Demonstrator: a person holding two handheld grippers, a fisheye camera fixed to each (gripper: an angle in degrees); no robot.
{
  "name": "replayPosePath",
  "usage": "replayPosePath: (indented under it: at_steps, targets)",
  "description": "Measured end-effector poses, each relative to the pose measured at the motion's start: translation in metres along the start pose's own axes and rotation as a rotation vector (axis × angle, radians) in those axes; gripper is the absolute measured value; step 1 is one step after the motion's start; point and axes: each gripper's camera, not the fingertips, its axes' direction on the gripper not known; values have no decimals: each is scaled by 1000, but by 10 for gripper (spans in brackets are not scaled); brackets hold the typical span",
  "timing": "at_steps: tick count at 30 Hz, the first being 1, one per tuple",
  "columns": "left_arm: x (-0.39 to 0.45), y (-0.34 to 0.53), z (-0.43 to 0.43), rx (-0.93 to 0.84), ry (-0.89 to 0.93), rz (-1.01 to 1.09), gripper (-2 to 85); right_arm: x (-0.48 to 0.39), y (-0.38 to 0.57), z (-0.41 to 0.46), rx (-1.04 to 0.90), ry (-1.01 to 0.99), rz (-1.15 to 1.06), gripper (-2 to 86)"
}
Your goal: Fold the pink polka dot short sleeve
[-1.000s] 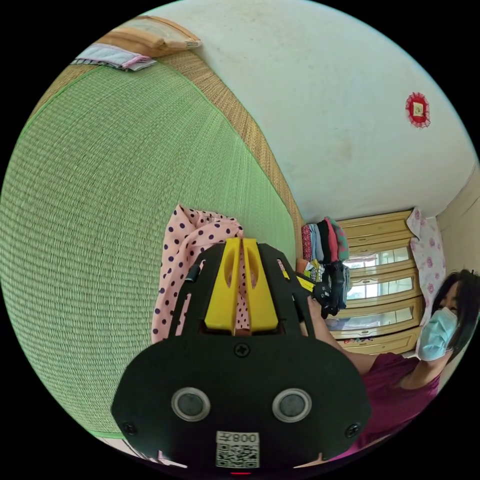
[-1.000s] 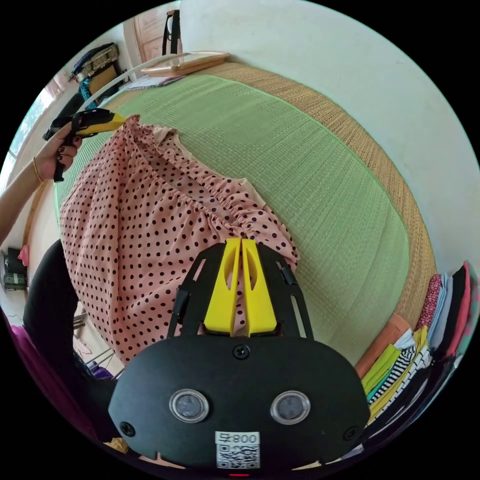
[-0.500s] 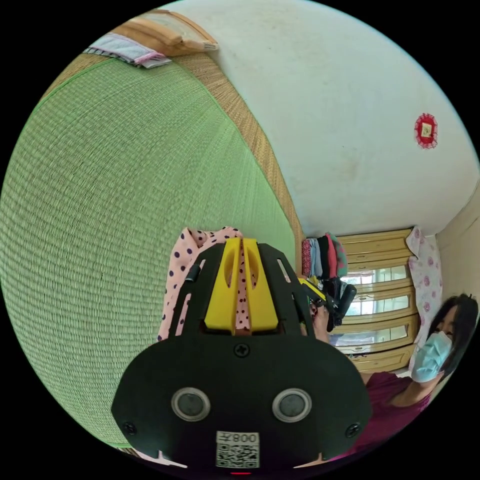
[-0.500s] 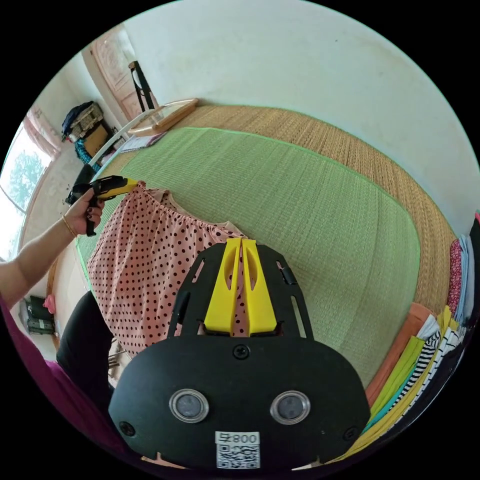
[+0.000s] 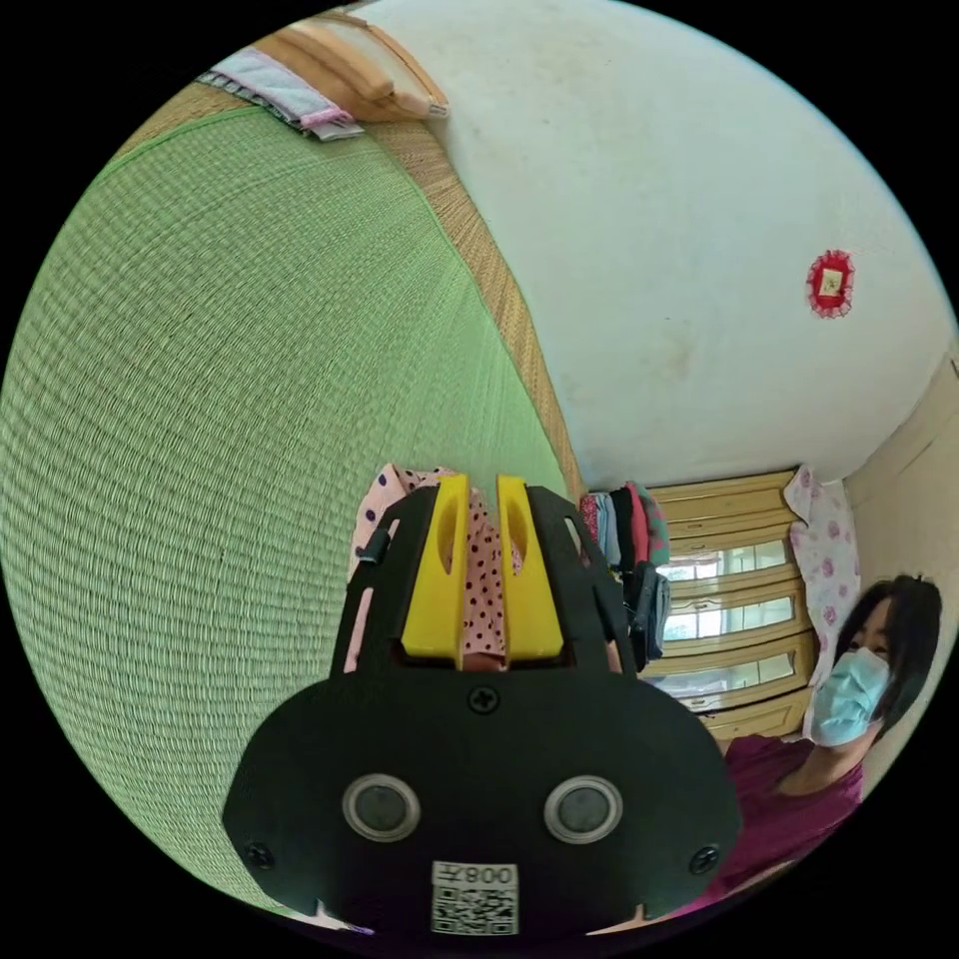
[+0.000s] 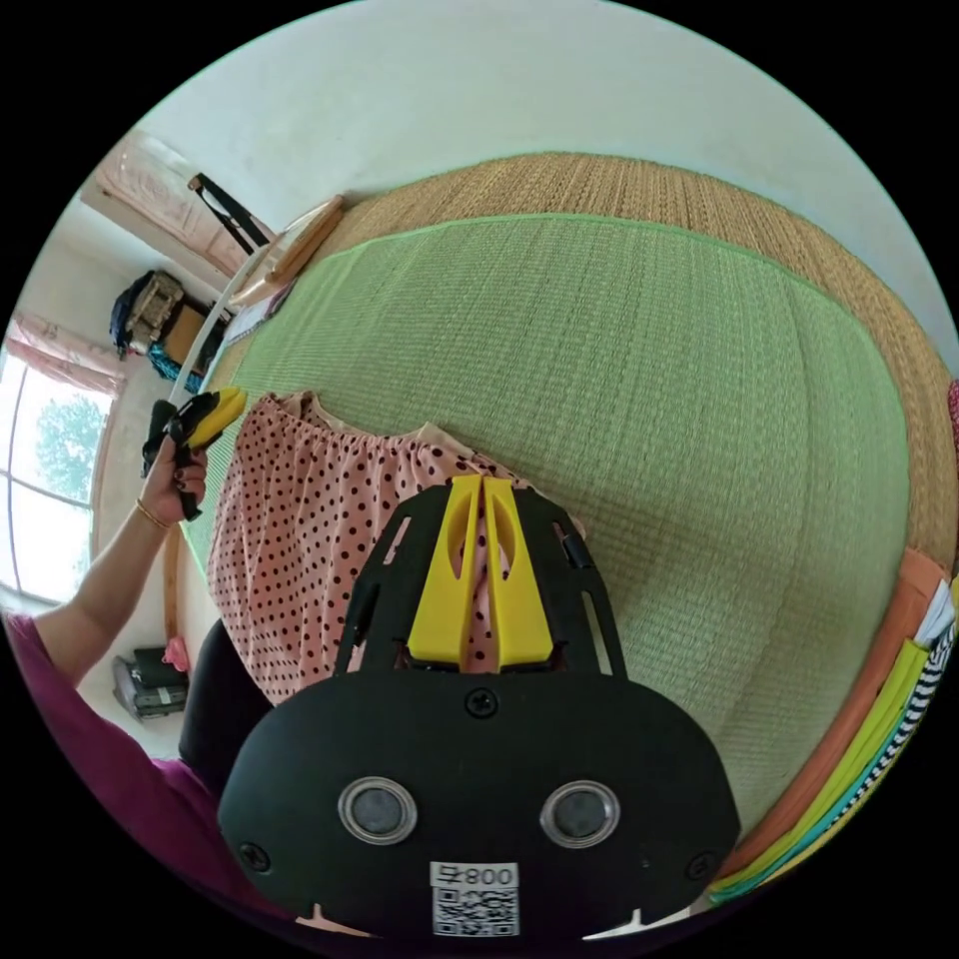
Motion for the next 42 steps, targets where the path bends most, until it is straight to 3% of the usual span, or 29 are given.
replayPosePath:
  at_steps: [9, 21, 27, 36, 42]
  targets:
    - [13, 23, 18, -125, -263, 90, 14, 33, 35, -44, 76, -171, 29, 2]
    - [25, 40, 6, -93, -205, 101, 4, 41, 51, -56, 102, -175, 21, 1]
    - [20, 46, 7, -110, -297, 72, 2, 36, 56, -10, -51, -3, -15, 0]
    - [57, 92, -31, -76, -181, 123, 6, 50, 90, -53, 56, -127, 44, 1]
    - [64, 167, -61, -140, -223, 94, 12, 31, 167, -76, 43, -259, 42, 2]
